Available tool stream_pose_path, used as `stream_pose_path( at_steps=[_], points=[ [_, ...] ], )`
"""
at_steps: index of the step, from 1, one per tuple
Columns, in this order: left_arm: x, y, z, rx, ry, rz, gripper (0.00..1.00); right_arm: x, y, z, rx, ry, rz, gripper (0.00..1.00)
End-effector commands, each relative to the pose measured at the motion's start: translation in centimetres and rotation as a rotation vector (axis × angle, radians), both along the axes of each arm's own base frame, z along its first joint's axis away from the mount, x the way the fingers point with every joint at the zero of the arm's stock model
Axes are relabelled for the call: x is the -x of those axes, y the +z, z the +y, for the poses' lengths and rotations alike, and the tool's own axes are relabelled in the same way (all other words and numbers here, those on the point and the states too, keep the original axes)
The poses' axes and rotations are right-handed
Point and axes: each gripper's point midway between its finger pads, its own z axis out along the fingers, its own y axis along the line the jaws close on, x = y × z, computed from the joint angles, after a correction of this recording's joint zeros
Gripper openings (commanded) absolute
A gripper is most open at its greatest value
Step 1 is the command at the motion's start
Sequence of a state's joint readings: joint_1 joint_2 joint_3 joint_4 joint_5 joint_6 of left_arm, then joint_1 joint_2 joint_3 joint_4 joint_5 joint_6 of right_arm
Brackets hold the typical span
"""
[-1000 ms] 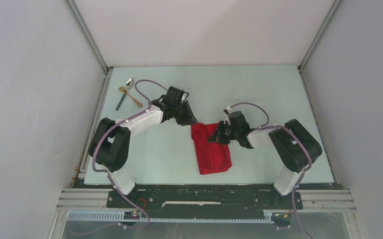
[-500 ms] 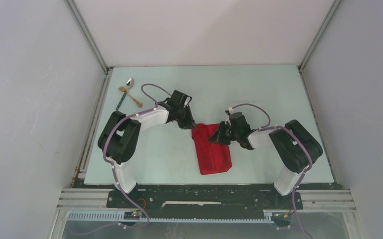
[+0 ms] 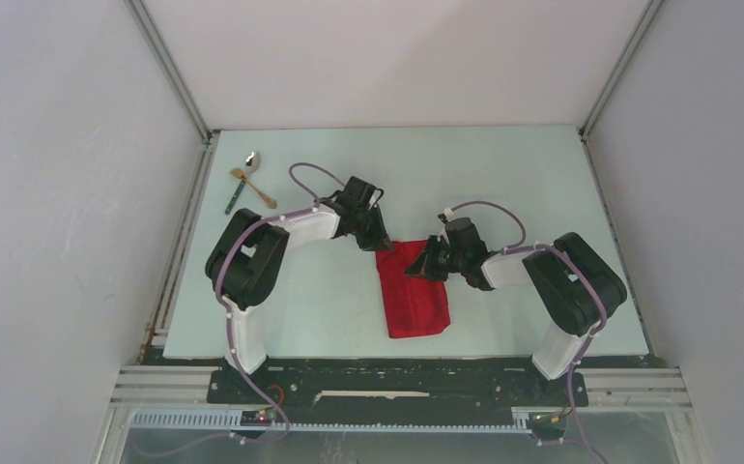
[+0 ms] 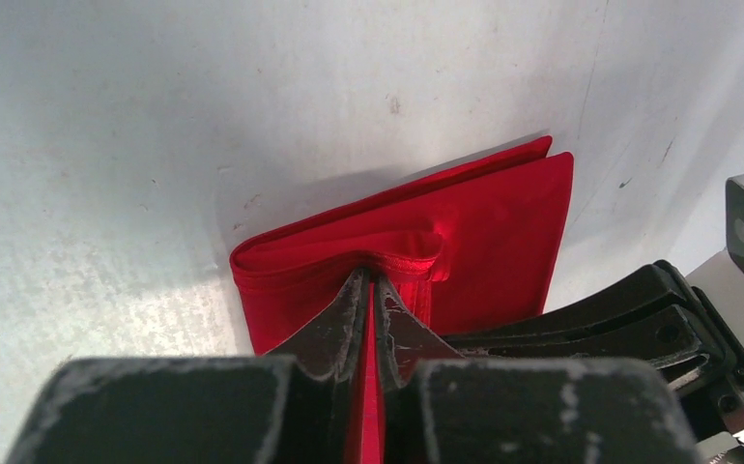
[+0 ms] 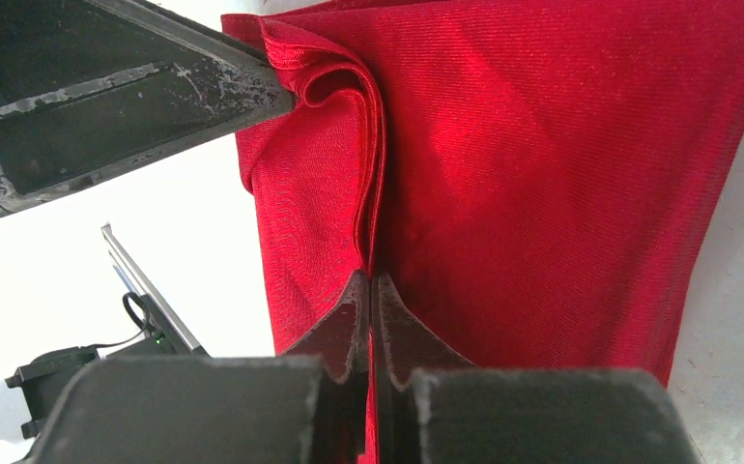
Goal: Fold the napkin into a case and place the utensils inside
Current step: Fold the lower triangle-folded napkin at the center of the board.
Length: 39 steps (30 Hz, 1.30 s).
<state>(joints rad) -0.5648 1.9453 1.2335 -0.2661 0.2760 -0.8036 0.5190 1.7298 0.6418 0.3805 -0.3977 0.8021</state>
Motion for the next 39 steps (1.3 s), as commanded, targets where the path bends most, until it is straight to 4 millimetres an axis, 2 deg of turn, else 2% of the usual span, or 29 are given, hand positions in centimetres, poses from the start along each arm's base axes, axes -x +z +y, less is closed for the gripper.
stream_pose_path(
  at_steps=[1, 4, 6, 10, 12, 15, 17, 19, 21, 23, 26, 29, 32, 39],
  points=[
    [-0.9, 0.9, -1.2, 0.040, -0.018, -0.031, 0.09, -0.4, 1.0, 0.0, -0.003, 0.003, -0.052, 0.00],
    [-0.8, 0.5, -1.4, 0.043, -0.022, -0.019, 0.09, -0.2, 1.2, 0.0, -0.002, 0.017, -0.059, 0.04],
    [-0.7, 0.2, -1.4, 0.041, -0.023, -0.016, 0.09, -0.1, 1.5, -0.1, 0.007, 0.025, -0.071, 0.11],
    [-0.7, -0.2, -1.3, 0.033, -0.023, -0.012, 0.09, 0.4, 2.3, -0.5, 0.078, 0.067, -0.103, 0.30],
    [-0.7, -0.4, -1.3, 0.033, -0.026, -0.009, 0.09, 1.1, 3.3, -0.9, 0.145, 0.107, -0.143, 0.42],
    [-0.6, -0.5, -1.3, 0.034, -0.032, -0.006, 0.09, 1.6, 4.9, -1.4, 0.219, 0.147, -0.217, 0.55],
    [-0.4, -0.4, -1.3, 0.036, -0.035, -0.005, 0.08, 2.1, 6.0, -0.8, 0.205, 0.194, -0.265, 0.62],
    [-0.3, -0.4, -1.3, 0.038, -0.041, -0.005, 0.08, 2.9, 6.9, 1.1, 0.076, 0.288, -0.275, 0.68],
    [-0.2, -0.4, -1.3, 0.039, -0.050, -0.004, 0.08, 3.0, 7.8, 3.1, -0.081, 0.358, -0.262, 0.68],
    [-0.1, -0.5, -1.3, 0.040, -0.054, -0.002, 0.08, 2.1, 8.3, 4.3, -0.186, 0.390, -0.248, 0.65],
    [0.1, -0.8, -1.3, 0.045, -0.059, 0.005, 0.08, 0.0, 8.6, 5.0, -0.299, 0.398, -0.217, 0.49],
    [0.3, -0.8, -1.3, 0.045, -0.066, 0.007, 0.08, -1.9, 8.1, 4.5, -0.365, 0.386, -0.185, 0.34],
    [0.3, -0.9, -1.2, 0.044, -0.068, 0.010, 0.08, -3.7, 7.1, 3.4, -0.380, 0.328, -0.143, 0.24],
    [0.2, -0.6, -1.4, 0.052, -0.069, 0.007, 0.08, -6.0, 4.6, 2.6, -0.349, 0.231, -0.077, 0.18]
  ],
)
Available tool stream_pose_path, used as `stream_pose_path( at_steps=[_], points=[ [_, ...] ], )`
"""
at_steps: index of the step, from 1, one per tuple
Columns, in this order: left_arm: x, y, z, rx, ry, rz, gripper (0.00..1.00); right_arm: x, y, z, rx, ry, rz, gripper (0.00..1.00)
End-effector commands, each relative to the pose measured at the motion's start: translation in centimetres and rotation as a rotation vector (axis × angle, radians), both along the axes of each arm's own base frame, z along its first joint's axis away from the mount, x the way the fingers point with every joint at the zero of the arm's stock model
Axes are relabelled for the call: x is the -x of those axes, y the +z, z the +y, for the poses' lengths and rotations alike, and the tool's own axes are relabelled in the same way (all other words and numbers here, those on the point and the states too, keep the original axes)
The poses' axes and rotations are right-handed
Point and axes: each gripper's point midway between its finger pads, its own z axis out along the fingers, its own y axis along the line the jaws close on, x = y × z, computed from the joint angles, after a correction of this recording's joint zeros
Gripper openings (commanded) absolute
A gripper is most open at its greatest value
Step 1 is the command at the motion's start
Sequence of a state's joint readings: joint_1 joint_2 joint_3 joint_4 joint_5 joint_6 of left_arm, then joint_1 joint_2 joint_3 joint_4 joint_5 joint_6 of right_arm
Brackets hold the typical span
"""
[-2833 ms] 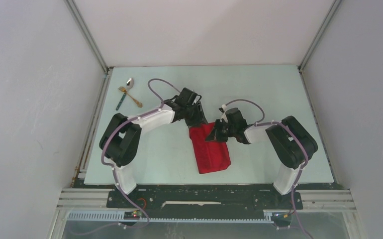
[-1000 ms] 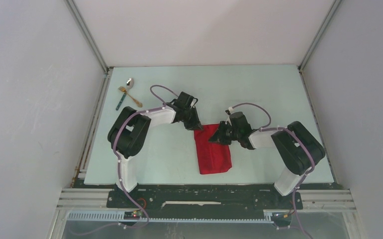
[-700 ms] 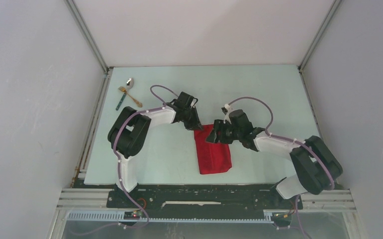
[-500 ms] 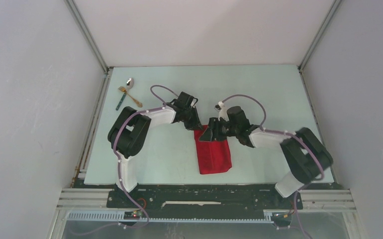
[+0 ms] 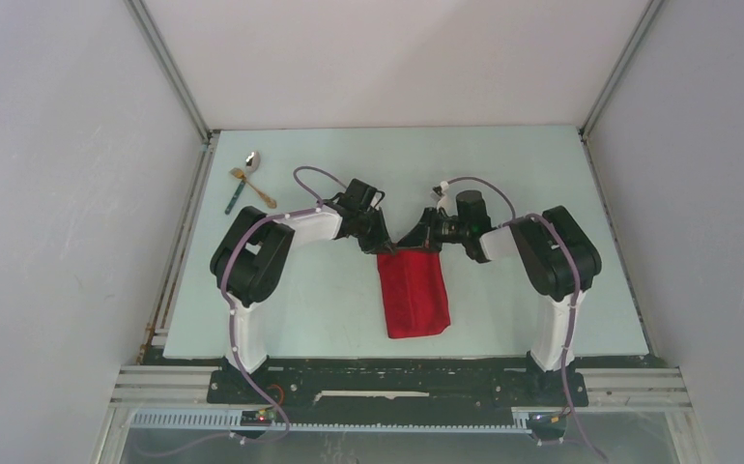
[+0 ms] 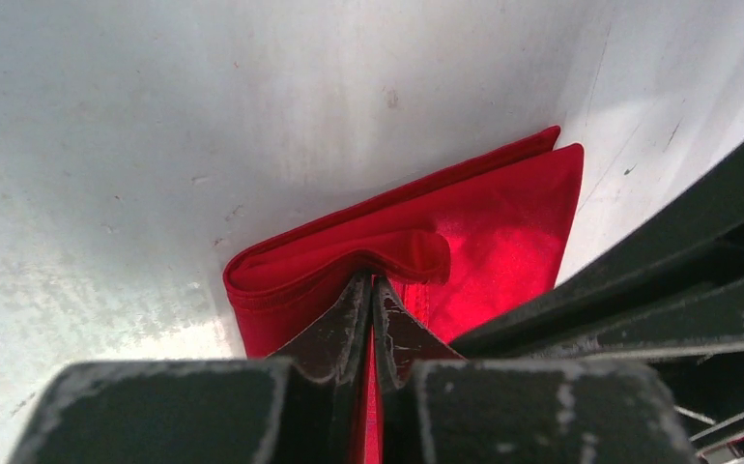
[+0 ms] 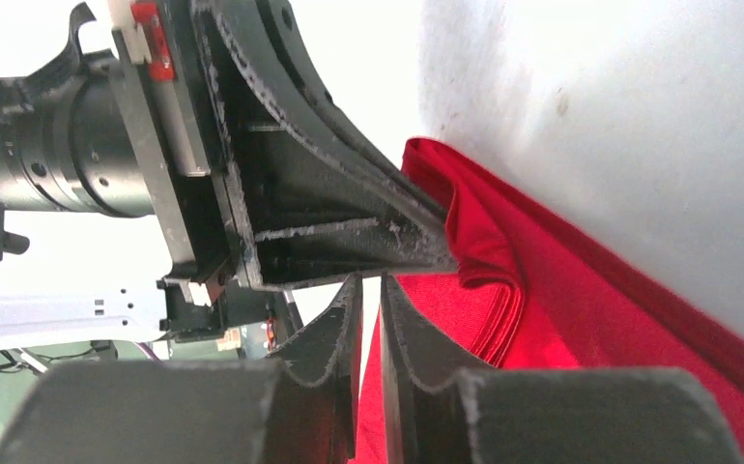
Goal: Fold the napkin into a case and place the utensils inside
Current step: Fold the lower triangle-folded napkin at the center of the board, then smooth out the 2/3-rectangle-folded napkin at the center of the board.
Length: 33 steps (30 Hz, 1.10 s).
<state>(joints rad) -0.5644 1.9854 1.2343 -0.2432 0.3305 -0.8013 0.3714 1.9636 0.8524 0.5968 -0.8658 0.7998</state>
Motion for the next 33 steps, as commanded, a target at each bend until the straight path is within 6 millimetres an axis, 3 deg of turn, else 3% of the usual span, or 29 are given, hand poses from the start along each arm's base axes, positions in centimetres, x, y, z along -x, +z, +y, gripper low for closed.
stream_pose_path(
  at_steps=[1, 10, 16, 20, 23, 25, 33],
  points=[
    [-0.4, 0.6, -0.8, 0.026, -0.037, -0.032, 0.08, -1.5, 0.2, 0.6, -0.023, -0.014, -0.012, 0.18],
    [-0.3, 1.3, -1.1, 0.043, -0.054, -0.039, 0.10, -3.3, -3.6, -0.8, 0.157, -0.134, 0.053, 0.14],
    [0.1, 6.0, -1.1, 0.101, -0.099, -0.126, 0.42, -3.6, -5.6, -1.8, 0.289, -0.202, 0.106, 0.11],
    [0.4, 8.4, -0.2, 0.132, -0.105, -0.177, 0.42, -3.8, -5.6, -2.0, 0.304, -0.207, 0.096, 0.08],
    [0.3, 7.3, 0.3, 0.133, -0.099, -0.147, 0.22, -3.6, -5.7, -1.9, 0.307, -0.192, 0.098, 0.08],
    [0.3, 6.4, 0.1, 0.142, -0.109, -0.131, 0.14, -3.6, -5.5, -1.6, 0.300, -0.178, 0.095, 0.08],
    [-0.7, 0.0, 0.5, 0.092, -0.084, -0.049, 0.04, -3.4, -3.3, -1.0, 0.273, -0.121, 0.037, 0.14]
  ],
)
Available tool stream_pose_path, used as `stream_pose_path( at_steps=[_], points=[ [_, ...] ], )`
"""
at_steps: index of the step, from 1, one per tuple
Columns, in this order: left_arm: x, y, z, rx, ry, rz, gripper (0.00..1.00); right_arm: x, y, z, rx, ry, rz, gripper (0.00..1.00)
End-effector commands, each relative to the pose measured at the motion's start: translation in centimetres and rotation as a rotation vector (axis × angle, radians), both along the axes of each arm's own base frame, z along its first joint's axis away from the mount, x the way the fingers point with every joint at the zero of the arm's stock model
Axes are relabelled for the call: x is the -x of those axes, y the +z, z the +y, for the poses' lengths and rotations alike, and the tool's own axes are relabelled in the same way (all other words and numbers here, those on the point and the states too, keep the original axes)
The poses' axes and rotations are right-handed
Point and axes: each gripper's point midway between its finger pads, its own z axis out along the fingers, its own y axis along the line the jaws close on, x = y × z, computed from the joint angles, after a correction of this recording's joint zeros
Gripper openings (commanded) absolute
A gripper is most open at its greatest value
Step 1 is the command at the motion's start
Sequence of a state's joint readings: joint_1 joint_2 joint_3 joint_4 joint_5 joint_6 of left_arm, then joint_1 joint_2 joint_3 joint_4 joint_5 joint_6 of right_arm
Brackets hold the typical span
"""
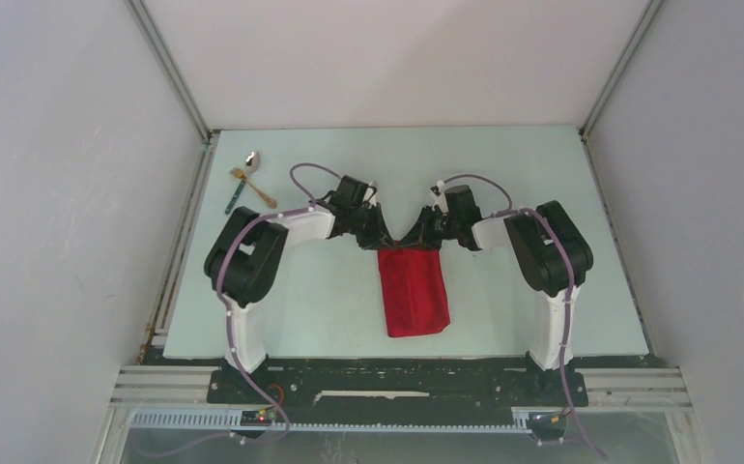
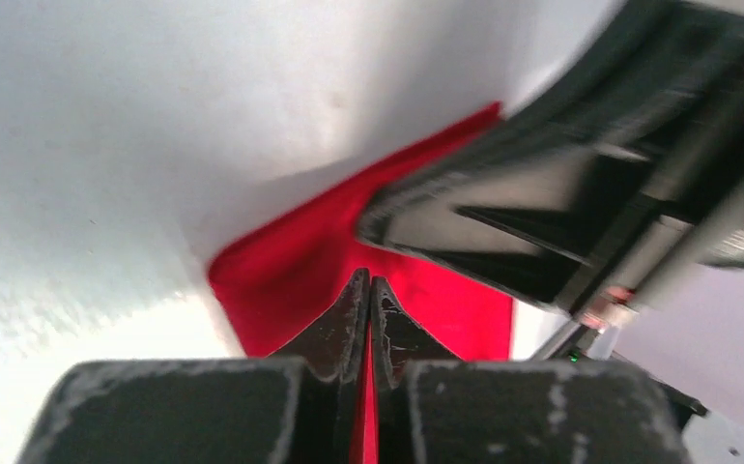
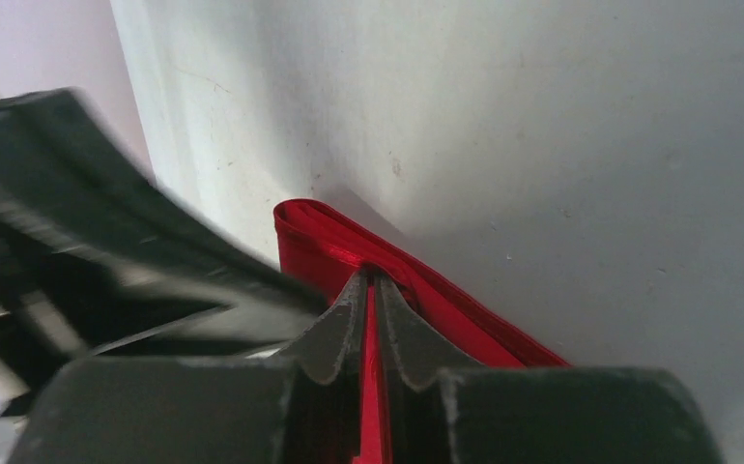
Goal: Fold the napkin into a case and place the utensils inside
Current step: Smooth out the 2/3-rectangle-folded napkin at the center of the board.
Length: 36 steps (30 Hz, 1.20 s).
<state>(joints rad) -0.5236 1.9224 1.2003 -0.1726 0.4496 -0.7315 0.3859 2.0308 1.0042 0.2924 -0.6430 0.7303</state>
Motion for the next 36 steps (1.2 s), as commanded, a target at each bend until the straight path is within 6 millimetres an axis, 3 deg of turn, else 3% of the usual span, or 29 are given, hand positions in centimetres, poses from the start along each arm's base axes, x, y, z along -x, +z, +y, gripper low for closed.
stream_pose_path(
  at_steps=[1, 7, 11, 13, 15, 18, 24, 30, 36],
  points=[
    [-0.4, -3.6, 0.8, -0.036, 0.008, 0.030, 0.04, -0.2, 1.9, -0.2, 0.049, 0.039, -0.074, 0.18],
    [0.2, -5.6, 1.6, -0.057, 0.022, 0.059, 0.02, 2.2, 6.3, 0.7, 0.022, 0.168, -0.182, 0.43],
    [0.6, -6.3, 1.9, -0.061, 0.034, 0.069, 0.00, 4.7, 7.2, 3.0, -0.063, 0.240, -0.203, 0.43],
    [0.8, -6.5, 2.0, -0.062, 0.037, 0.073, 0.00, 5.2, 7.5, 3.7, -0.105, 0.238, -0.203, 0.37],
    [0.9, -6.6, 2.1, -0.063, 0.037, 0.078, 0.00, 5.7, 7.4, 4.8, -0.161, 0.258, -0.185, 0.24],
    [1.1, -6.8, 2.2, -0.064, 0.040, 0.084, 0.00, 6.0, 6.2, 5.8, -0.184, 0.262, -0.153, 0.16],
    [1.4, -7.0, 2.2, -0.042, 0.047, 0.097, 0.00, 6.4, 3.4, 5.7, -0.137, 0.220, -0.100, 0.15],
    [1.3, -7.1, 2.5, -0.034, 0.055, 0.101, 0.00, 6.8, 2.4, 4.9, -0.167, 0.174, -0.056, 0.17],
    [1.3, -7.3, 2.7, -0.032, 0.067, 0.110, 0.00, 8.8, 1.6, 6.0, -0.184, 0.208, -0.021, 0.19]
  ],
)
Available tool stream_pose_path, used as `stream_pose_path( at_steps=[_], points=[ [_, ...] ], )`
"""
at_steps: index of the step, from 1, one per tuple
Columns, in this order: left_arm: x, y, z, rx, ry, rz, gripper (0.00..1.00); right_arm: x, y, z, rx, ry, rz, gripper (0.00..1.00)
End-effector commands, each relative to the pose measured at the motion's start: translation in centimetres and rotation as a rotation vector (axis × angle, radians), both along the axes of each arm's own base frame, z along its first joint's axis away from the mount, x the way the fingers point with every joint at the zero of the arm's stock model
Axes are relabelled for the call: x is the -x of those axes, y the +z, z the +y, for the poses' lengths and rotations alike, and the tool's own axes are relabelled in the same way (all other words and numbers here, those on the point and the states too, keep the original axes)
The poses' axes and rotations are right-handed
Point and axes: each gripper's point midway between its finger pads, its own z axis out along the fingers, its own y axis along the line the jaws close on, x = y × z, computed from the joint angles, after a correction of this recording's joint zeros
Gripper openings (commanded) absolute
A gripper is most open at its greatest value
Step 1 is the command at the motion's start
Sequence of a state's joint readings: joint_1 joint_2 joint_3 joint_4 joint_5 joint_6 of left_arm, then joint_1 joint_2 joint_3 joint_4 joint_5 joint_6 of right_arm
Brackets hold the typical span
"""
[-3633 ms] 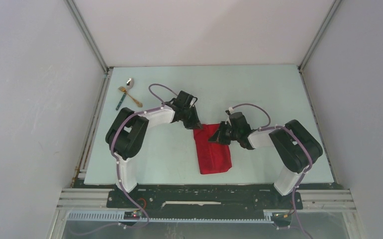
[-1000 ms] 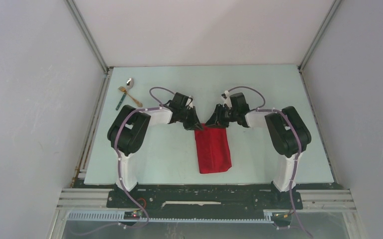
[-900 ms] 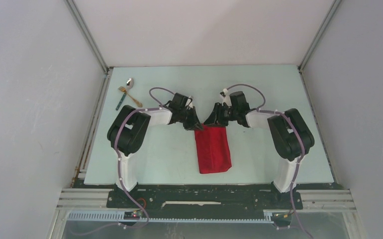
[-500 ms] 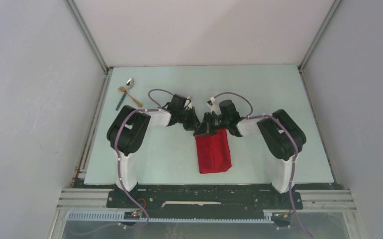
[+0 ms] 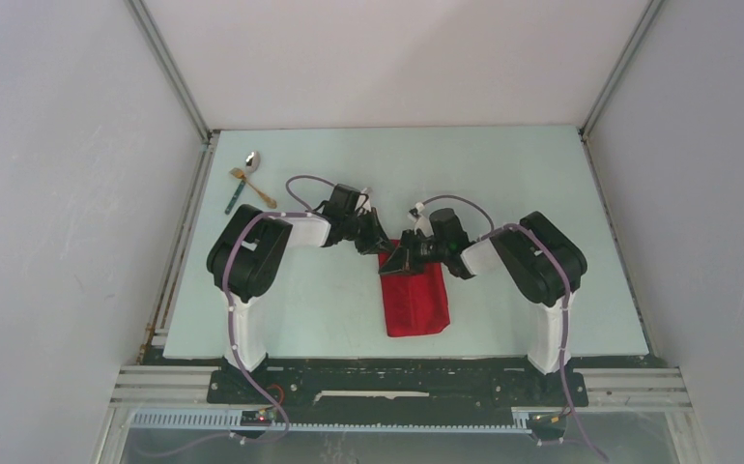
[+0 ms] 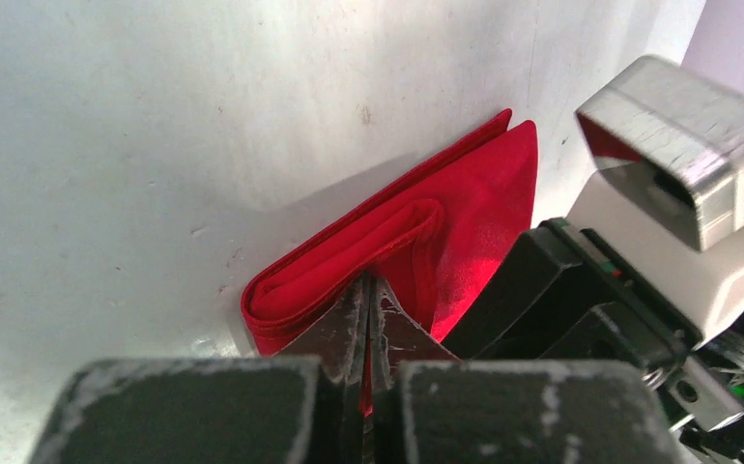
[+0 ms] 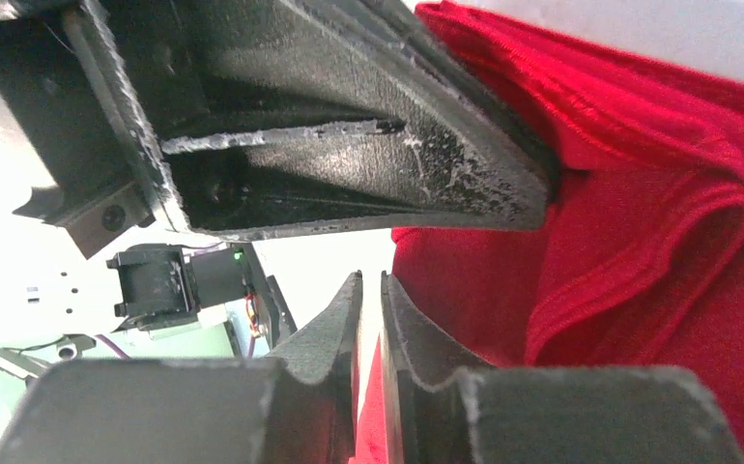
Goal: Fold the napkin into a case and place the utensils inside
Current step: Smooth out the 2/3-rectangle-folded napkin at the center of the board.
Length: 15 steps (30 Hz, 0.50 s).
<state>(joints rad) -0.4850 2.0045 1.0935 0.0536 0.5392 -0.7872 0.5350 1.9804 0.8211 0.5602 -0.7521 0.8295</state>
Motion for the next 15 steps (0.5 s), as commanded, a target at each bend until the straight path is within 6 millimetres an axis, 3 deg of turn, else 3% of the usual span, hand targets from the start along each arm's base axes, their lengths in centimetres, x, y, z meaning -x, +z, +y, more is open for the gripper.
stream_pose_path(
  at_steps=[1, 15],
  points=[
    [1.5, -3.9, 2.4, -0.127, 0.043, 0.078, 0.00, 1.2, -0.1, 1.2, -0.039, 0.025, -0.005, 0.19],
    [1.5, -4.3, 2.5, -0.127, 0.050, 0.089, 0.00, 6.5, -2.1, 0.3, -0.013, 0.062, 0.062, 0.18]
  ],
)
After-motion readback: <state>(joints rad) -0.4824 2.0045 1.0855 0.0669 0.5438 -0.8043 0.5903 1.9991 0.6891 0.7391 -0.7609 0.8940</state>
